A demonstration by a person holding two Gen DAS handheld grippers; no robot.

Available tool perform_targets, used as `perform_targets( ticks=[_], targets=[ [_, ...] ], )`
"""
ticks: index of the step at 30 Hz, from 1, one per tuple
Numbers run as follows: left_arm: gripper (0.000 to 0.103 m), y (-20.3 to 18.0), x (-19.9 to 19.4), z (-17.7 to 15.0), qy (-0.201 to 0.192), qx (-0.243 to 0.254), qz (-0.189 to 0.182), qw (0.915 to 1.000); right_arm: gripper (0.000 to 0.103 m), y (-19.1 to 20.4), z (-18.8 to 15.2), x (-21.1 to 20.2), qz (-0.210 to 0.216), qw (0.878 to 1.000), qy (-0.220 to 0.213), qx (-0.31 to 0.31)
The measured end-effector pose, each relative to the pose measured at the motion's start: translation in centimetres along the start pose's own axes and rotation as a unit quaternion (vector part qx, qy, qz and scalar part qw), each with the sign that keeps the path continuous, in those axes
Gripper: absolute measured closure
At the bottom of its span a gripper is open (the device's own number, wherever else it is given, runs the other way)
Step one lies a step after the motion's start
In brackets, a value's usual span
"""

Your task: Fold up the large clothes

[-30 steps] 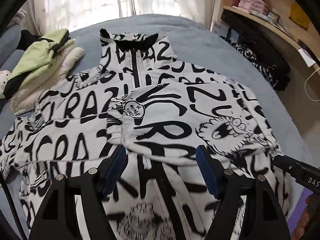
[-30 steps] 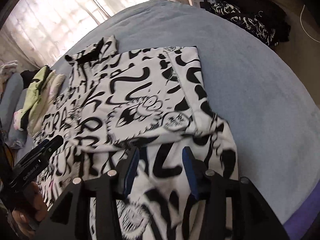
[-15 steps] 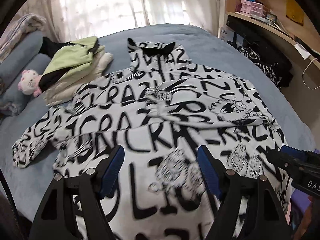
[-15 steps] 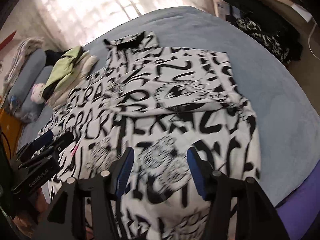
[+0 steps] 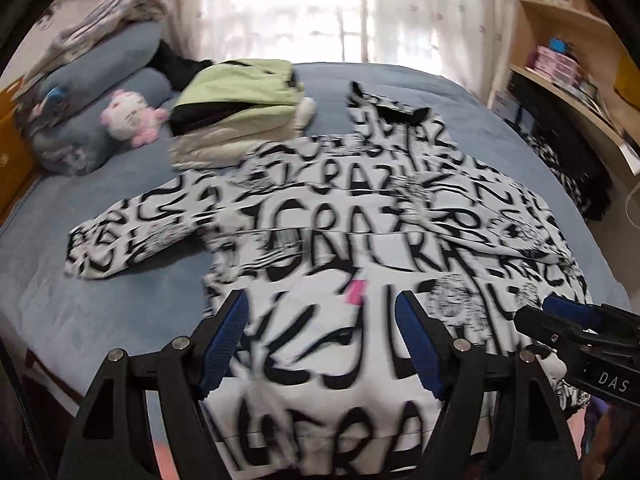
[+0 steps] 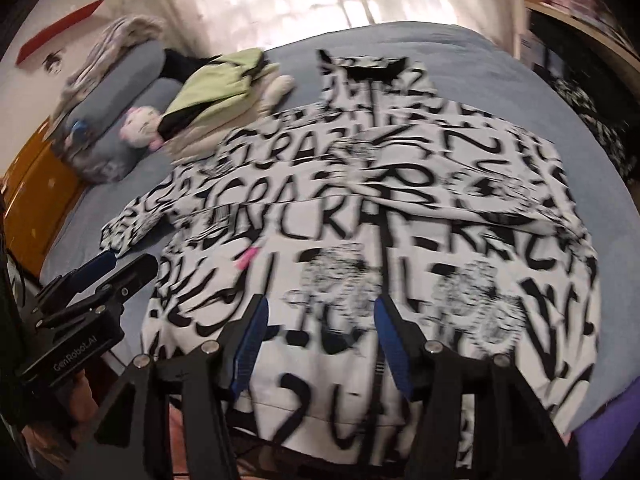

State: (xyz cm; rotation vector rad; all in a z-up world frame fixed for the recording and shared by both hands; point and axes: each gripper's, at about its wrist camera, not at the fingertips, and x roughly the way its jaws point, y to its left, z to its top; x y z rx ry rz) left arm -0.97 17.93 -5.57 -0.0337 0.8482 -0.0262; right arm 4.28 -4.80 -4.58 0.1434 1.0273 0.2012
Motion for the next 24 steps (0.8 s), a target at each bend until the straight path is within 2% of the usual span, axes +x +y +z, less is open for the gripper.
perform_targets(
  ticks=[6,11,15,19,21,24],
  targets=[
    [0.028,5.7,1.2,-0.1,0.011,-0.048,0.01,0.9987,0.048,4.8,1.2,1.8,-0.022,0.998,-0.003,-0.057],
    [0.028,10.4,3.6,0.0,0.029,-0.078,-0.005,0.9965,0.048,7.4,2.6,4.2,-0.027,0.997,0.003,-0.075],
    [0.028,14.3,5.5,0.3,0.036,-0.109,-0.032,0.9929,0.048,8.9,4.0,6.3,-0.031,0.996,0.0,-0.078],
    [0.028,19.3,8.3,0.1,0.039,-0.153,-0.066,0.9852,0.048,10.7,6.2,8.7,-0.046,0.995,-0.02,-0.081],
    [0.028,21.8,10.0,-0.2,0.045,-0.182,-0.088,0.9783,0.048,11.6,7.3,10.2,-0.05,0.995,-0.024,-0.079],
    [0.028,25.7,12.7,-0.9,0.053,-0.23,-0.097,0.9669,0.048,12.9,8.5,12.2,-0.053,0.995,-0.025,-0.084]
  ],
)
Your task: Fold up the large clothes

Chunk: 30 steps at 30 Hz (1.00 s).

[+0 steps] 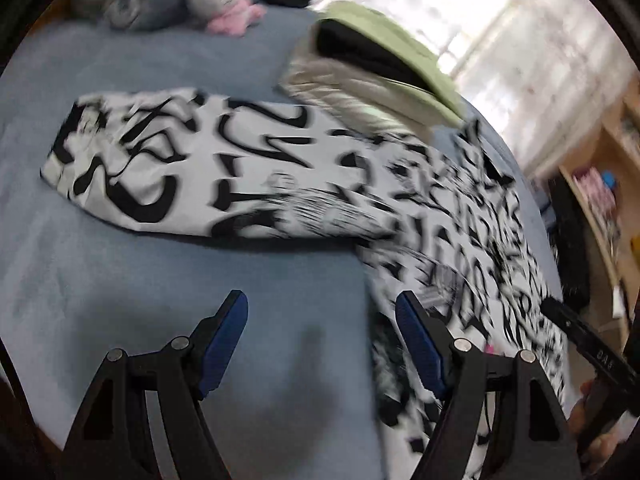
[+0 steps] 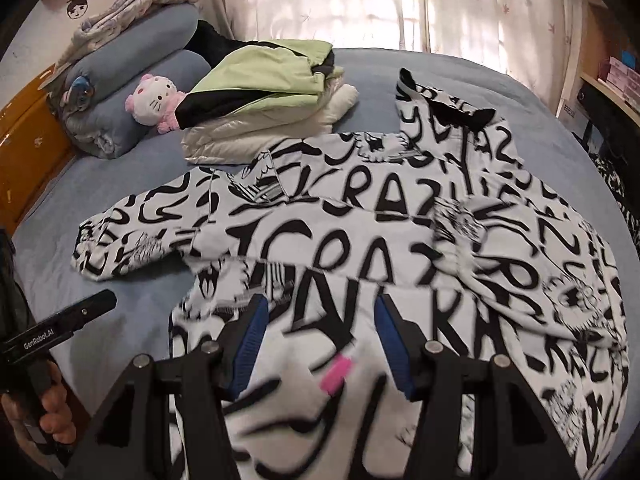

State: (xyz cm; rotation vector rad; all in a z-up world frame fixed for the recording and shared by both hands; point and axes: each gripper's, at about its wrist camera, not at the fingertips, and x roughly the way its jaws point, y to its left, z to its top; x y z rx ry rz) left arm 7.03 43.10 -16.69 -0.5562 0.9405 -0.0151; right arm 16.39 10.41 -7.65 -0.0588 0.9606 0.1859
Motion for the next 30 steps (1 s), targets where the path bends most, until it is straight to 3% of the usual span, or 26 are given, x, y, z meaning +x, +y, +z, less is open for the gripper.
perform_targets(
  ticks=[5,13,15,16,17,19,22,30],
  targets=[
    [0.028,5.3,2.2,2.1,0.001,-0.065,0.023,0.9976,0.048,1.8,1.1,2.8,0.007,1.0,0.01,-0.004],
    [0.029,10.5,4.8,5.1,-0.014,-0.137,0.051,0.9891,0.048,2.7,0.3,6.1,0.013,0.999,0.041,-0.007],
    [0.048,10.7,5.3,5.7,-0.022,-0.14,0.065,0.9877,0.048,2.5,-0.1,6.8,0.016,0.998,0.053,-0.003],
    [0.076,10.5,5.5,6.0,-0.027,-0.133,0.085,0.9871,0.048,2.4,-0.3,7.0,0.017,0.998,0.058,-0.002],
    [0.091,10.4,5.9,6.3,-0.023,-0.126,0.095,0.9872,0.048,2.2,-0.4,7.2,0.018,0.998,0.061,-0.001],
    [0.097,10.1,5.8,6.7,-0.028,-0.126,0.099,0.9867,0.048,1.9,-0.7,7.4,0.02,0.998,0.066,0.002],
    [0.1,7.1,4.5,7.2,-0.062,-0.085,0.135,0.9852,0.048,0.9,-0.9,7.2,0.024,0.997,0.067,0.011],
    [0.101,-8.1,-0.6,8.0,-0.143,0.057,0.125,0.9801,0.048,-3.4,-0.9,5.3,0.032,0.997,0.046,0.057]
  ],
)
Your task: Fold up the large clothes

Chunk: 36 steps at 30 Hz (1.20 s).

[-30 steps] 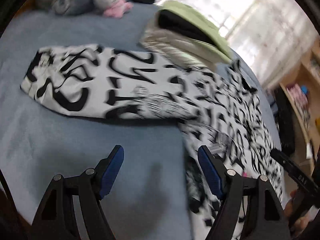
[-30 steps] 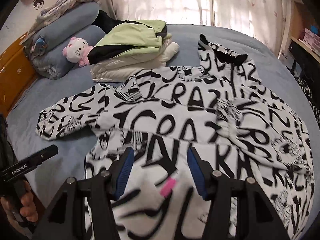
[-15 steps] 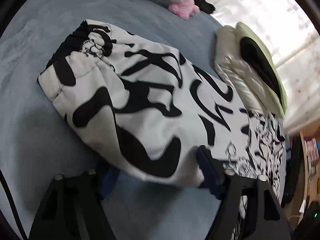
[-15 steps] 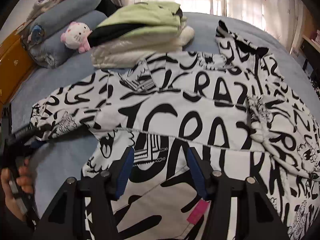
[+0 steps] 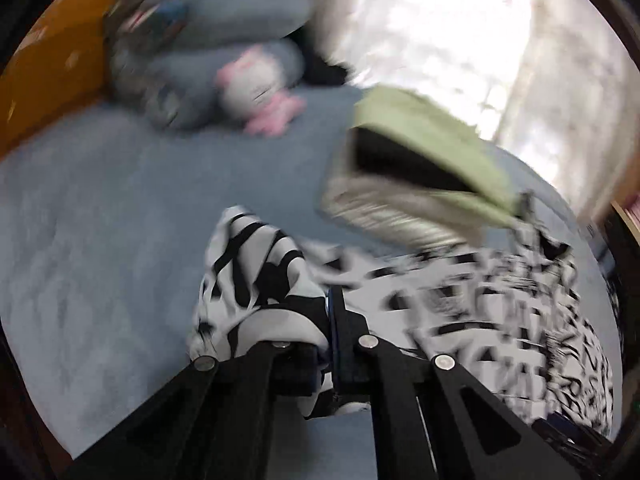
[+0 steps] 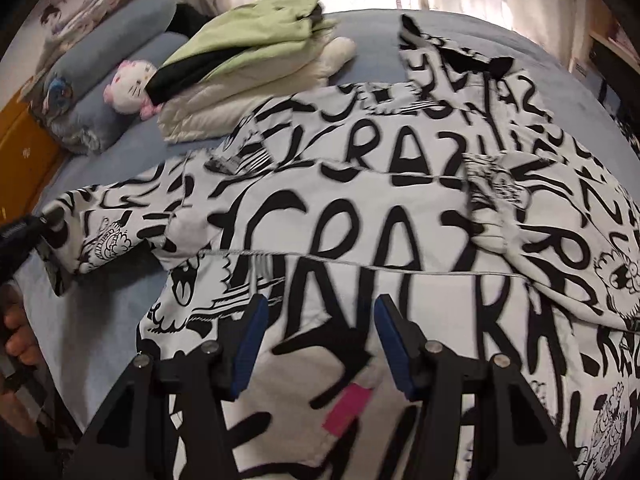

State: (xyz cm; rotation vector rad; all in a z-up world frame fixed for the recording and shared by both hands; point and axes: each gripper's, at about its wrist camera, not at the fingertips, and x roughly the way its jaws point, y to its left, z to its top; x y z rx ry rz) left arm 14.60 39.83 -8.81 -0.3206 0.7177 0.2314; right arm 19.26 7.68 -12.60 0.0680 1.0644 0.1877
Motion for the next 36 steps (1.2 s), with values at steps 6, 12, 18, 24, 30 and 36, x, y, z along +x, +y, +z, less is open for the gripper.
perform_targets(
  ticks=[6,12,18,24,30,36],
  targets=[
    [0.101,-13.5,-3.8,-0.7,-0.024,0.118,-0.06,0.9908,0.048,-4.7,-0.2,-2.7,0.006,0.999,-0.025,0.043],
    [0.1,-25.8,-3.7,-6.9,0.015,0.217,-0.13,0.9673,0.048,-11.6,-1.0,-5.7,-0.013,0.994,-0.051,0.094],
    [0.1,-32.1,-1.6,-14.8,0.095,0.283,-0.157,0.9414,0.047,-17.9,-2.7,-7.5,-0.056,0.988,-0.066,0.132],
    [0.077,-33.3,-1.4,-18.5,0.1,0.316,-0.134,0.9338,0.047,-21.2,-4.4,-6.6,-0.056,0.985,-0.046,0.157],
    [0.05,-32.0,-3.5,-18.0,0.076,0.325,-0.115,0.9357,0.047,-20.3,-4.6,-6.1,-0.033,0.988,-0.044,0.145],
    [0.04,-30.1,-4.9,-16.8,0.077,0.306,-0.106,0.9431,0.047,-18.2,-4.4,-7.0,-0.023,0.991,-0.059,0.116]
  ],
)
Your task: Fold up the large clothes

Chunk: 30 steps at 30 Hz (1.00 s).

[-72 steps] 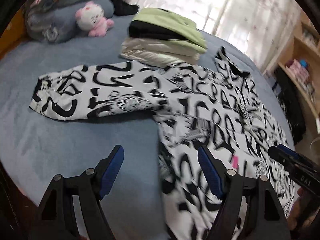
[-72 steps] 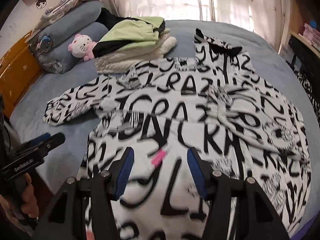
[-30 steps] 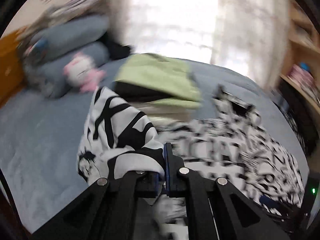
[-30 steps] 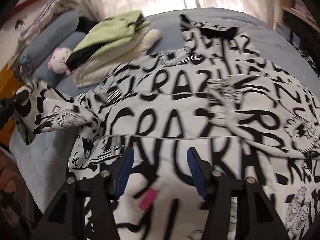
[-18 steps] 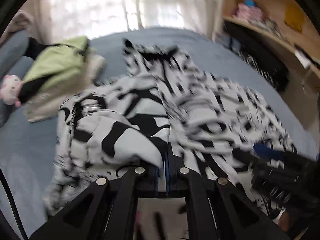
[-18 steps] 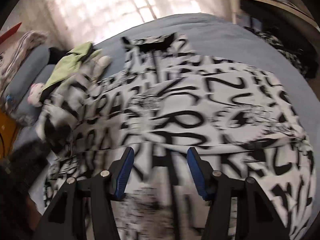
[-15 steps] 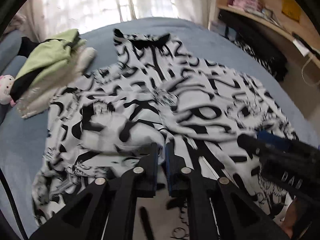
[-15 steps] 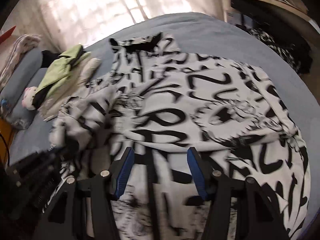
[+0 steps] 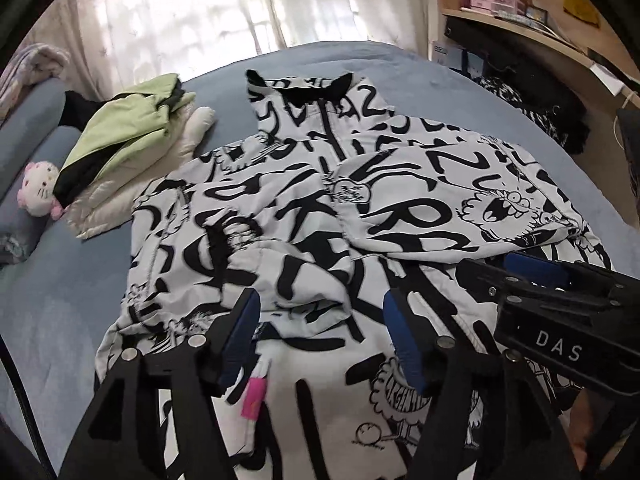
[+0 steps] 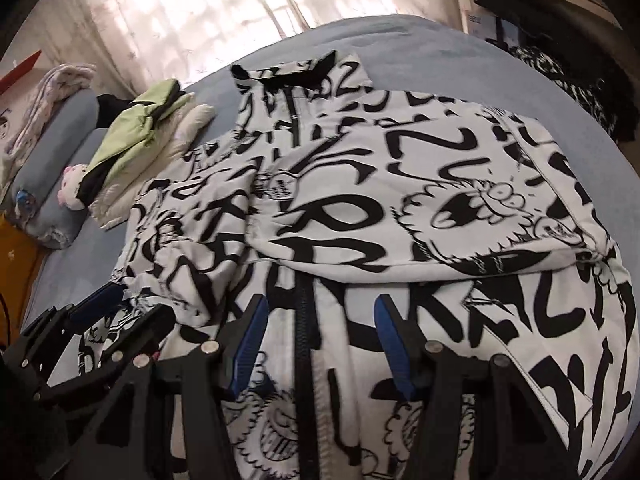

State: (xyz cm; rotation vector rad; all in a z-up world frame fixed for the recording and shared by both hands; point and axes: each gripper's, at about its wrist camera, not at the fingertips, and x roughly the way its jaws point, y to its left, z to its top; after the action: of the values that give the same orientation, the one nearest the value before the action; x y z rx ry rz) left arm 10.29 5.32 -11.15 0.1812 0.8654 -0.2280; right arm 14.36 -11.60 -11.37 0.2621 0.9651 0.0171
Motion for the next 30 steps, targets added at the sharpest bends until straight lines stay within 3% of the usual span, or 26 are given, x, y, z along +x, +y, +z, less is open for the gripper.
perform_targets(
  ticks=[6,14,17,21,23,28,30],
  targets=[
    [0.04,3.4,-1.7,-0.8,0.004,-0.058,-0.012,0.9982,0.047,2.4,-0.2,-0.7,0.011,0.999,-0.01,-0.038],
    [0.039,9.9,-2.6,-3.2,0.013,-0.141,0.033,0.9893,0.047,7.4,0.1,-0.1,0.061,0.991,0.007,-0.115],
    [0.039,12.2,-2.0,-4.3,0.028,-0.172,0.046,0.9837,0.039,9.6,0.4,0.1,0.068,0.986,0.004,-0.154],
    [0.039,14.7,-1.0,-6.1,0.053,-0.207,0.051,0.9757,0.038,13.0,1.0,1.6,0.061,0.971,-0.004,-0.23],
    [0.039,15.3,-0.7,-6.7,0.058,-0.218,0.05,0.973,0.038,14.9,1.0,3.4,0.046,0.958,0.006,-0.283],
    [0.039,15.9,-0.3,-7.5,0.063,-0.226,0.046,0.9709,0.038,16.5,0.3,8.7,0.006,0.935,0.067,-0.349],
    [0.039,16.0,-0.2,-7.5,0.064,-0.226,0.046,0.971,0.038,16.4,-0.1,10.9,-0.033,0.925,0.098,-0.365]
  ],
)
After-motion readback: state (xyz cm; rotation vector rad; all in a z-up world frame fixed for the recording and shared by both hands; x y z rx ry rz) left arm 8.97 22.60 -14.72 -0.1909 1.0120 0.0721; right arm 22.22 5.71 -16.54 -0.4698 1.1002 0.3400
